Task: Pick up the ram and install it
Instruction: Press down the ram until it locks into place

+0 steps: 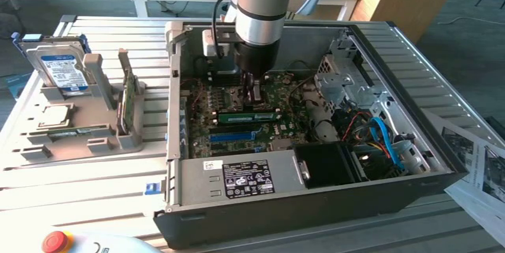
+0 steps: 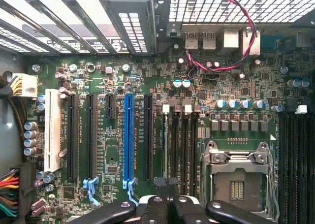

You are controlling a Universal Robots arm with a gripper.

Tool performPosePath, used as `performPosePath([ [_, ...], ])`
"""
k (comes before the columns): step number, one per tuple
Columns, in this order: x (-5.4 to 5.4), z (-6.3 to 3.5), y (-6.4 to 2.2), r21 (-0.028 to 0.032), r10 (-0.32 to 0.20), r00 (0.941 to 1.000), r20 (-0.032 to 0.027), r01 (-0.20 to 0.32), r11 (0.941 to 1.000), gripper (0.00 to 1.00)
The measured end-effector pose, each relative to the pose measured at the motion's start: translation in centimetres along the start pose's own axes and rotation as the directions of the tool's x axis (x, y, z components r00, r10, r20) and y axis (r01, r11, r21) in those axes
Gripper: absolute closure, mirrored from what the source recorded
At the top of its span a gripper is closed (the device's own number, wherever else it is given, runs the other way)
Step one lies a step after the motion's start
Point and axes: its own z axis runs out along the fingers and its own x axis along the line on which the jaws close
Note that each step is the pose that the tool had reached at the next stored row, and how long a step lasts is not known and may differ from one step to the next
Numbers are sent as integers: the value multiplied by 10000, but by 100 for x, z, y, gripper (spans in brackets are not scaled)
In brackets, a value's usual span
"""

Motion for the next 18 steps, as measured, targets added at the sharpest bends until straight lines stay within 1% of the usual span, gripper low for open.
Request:
performPosePath([
  [8,-1,61,13,5,0,10000,1,0,10000,90],
  [13,-2,61,13,4,0,10000,-1,0,10000,90],
  [18,-3,95,17,5,0,10000,1,0,10000,90],
])
